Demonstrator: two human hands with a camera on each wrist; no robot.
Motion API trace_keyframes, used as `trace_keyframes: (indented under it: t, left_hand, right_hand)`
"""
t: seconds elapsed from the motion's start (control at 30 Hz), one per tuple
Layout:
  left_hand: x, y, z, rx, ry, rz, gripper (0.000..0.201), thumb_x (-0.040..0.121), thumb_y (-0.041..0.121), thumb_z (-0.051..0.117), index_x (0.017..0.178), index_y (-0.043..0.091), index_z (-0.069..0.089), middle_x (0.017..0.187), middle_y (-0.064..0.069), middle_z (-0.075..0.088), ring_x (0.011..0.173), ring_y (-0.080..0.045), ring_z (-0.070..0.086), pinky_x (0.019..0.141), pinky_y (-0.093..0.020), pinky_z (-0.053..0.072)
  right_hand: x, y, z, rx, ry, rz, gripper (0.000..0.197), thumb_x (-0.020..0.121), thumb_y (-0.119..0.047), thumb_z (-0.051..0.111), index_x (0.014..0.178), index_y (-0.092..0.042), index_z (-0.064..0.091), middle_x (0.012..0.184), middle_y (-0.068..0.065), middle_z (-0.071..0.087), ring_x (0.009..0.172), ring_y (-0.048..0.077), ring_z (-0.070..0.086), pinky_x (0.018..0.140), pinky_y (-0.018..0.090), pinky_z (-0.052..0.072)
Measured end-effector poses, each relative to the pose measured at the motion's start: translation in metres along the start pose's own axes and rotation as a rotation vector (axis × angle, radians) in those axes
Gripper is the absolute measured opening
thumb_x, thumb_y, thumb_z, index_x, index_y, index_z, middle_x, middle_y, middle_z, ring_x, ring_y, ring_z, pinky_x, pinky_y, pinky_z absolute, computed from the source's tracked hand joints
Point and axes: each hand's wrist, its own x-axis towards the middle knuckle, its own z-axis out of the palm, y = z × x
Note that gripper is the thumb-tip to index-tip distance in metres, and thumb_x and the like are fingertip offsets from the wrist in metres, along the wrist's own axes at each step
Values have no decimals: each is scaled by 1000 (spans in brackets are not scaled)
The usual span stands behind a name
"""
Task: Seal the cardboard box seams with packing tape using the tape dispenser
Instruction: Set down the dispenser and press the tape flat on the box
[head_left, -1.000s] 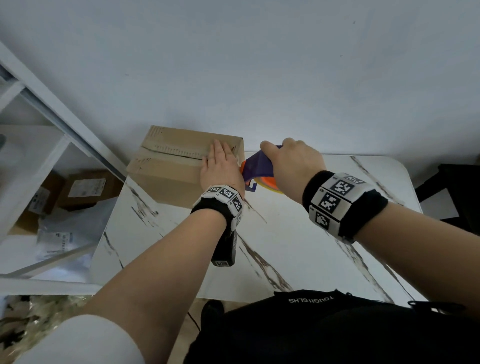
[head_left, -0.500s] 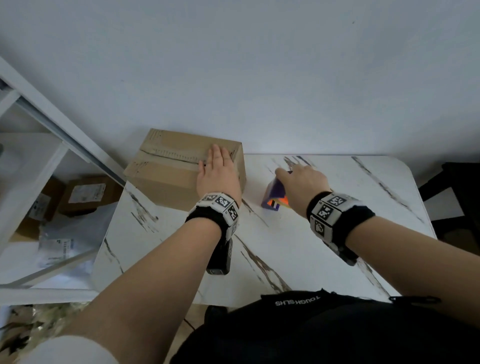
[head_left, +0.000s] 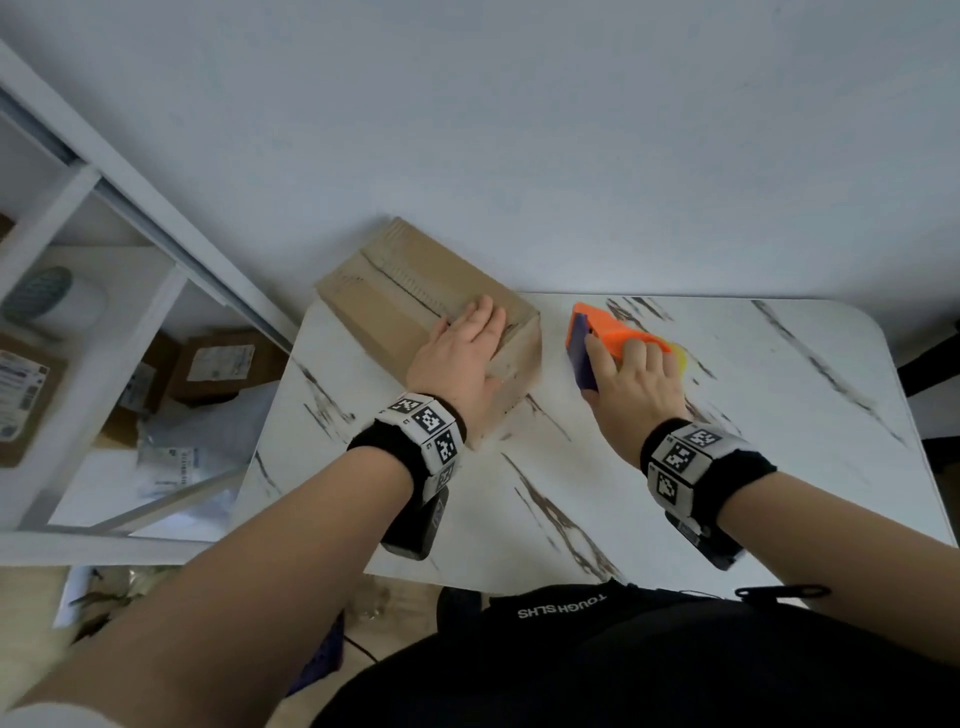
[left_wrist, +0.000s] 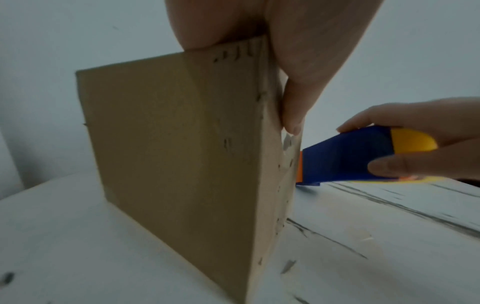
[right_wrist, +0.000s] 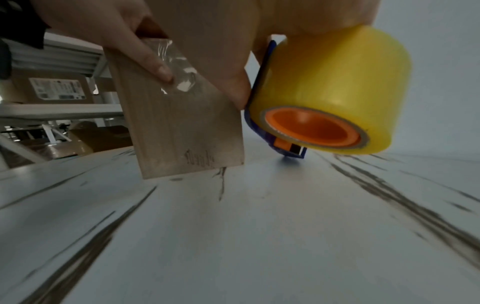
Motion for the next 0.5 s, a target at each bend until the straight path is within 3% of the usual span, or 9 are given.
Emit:
trace_keyframes:
  t: [0.1,0.13,0.33,0.4,0.5]
  left_hand:
    - [-7,-10,-4,-28,-31,55,74,89,19,55,149,19,11,159,0,4,146,-13,5,119,-32,3]
    - [-9,-13,-5,-27,-36,65,74,89,18,55,149,20,12,159,1,4,146,-13,5,118,-32,4]
    - [-25,-39,-10,12,-32,120,74,85,18,60,147,25,21,159,0,10,146,-14,10,117,-38,3]
    - [-30,-45,-10,17,-21,109,73,84,29,62,147,27,23,158,-1,12,146,-16,11,117,-41,3]
    - [-36,-53,-8,48,30,-6,79,83,55,53,148,23,19,159,-2,10,146,-20,5,118,-43,2]
  right_hand:
    - [-5,-11,4,63,-239,13,61,87,-27,60,139,-13,31,112,16,54,99,33,54,84,40,44]
    - [-6,-14,7,92,-265,8,59,90,-25,55,140,-14,26,115,14,53,103,31,53,85,37,44]
    - [-12,-29,10,180,-459,15,51,89,-31,56,131,-12,34,113,11,60,102,31,57,74,39,48]
    - [-12,-36,6,156,-447,28,49,90,-40,52,128,-13,38,113,11,59,103,31,56,76,38,47]
    - [-5,-51,-9,269,-184,79,58,87,-50,50,130,-13,42,125,13,49,116,32,45,93,41,42]
